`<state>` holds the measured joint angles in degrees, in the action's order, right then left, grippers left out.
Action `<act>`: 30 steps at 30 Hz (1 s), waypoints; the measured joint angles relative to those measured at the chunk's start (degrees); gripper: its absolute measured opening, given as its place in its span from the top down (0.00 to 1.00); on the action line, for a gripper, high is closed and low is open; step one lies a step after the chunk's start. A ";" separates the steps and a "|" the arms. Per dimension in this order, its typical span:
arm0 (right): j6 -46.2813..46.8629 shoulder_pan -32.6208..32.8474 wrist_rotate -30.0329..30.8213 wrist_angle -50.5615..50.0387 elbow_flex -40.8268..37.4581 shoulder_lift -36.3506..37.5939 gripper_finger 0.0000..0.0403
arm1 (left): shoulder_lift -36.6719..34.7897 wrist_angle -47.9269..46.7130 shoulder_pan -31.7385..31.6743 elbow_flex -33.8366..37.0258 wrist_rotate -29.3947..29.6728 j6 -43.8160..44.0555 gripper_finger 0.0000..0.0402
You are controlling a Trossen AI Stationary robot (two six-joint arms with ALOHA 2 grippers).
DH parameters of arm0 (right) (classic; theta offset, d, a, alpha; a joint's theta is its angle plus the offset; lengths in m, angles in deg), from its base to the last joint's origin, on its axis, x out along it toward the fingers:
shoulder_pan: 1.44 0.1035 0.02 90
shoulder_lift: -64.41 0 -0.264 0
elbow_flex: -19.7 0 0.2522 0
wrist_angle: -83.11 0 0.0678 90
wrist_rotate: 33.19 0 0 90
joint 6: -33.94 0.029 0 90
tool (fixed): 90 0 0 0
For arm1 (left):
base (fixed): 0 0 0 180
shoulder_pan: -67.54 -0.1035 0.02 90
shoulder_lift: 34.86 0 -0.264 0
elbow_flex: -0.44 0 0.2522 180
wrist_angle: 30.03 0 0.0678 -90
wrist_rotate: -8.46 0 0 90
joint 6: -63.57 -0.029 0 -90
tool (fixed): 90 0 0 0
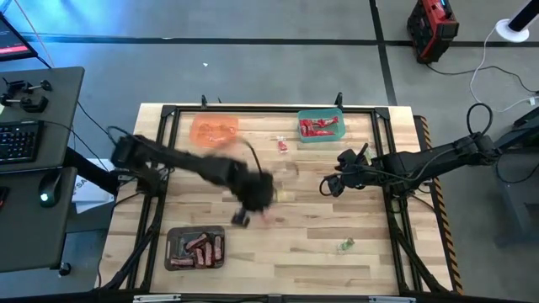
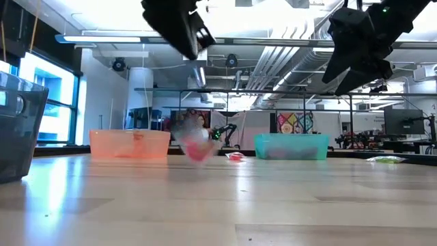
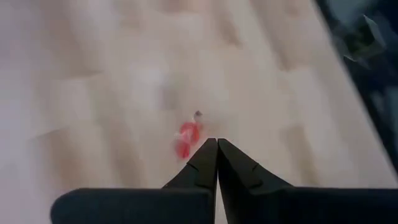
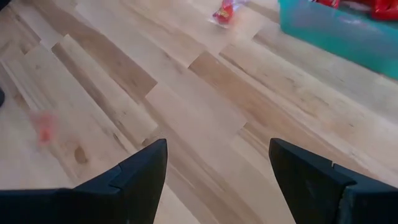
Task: Sort candy by brand, put in halloween buckets
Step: Put the red gummy into the orange bin
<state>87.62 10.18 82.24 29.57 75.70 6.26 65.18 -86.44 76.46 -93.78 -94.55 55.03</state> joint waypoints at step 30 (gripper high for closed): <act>18.39 0.04 3.46 1.01 0.00 -0.02 0.32 | 13.41 2.90 -8.40 0.09 14.51 -11.52 0.63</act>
<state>106.01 10.22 85.70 30.59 75.70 6.24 78.59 -83.54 68.06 -93.70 -80.04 43.51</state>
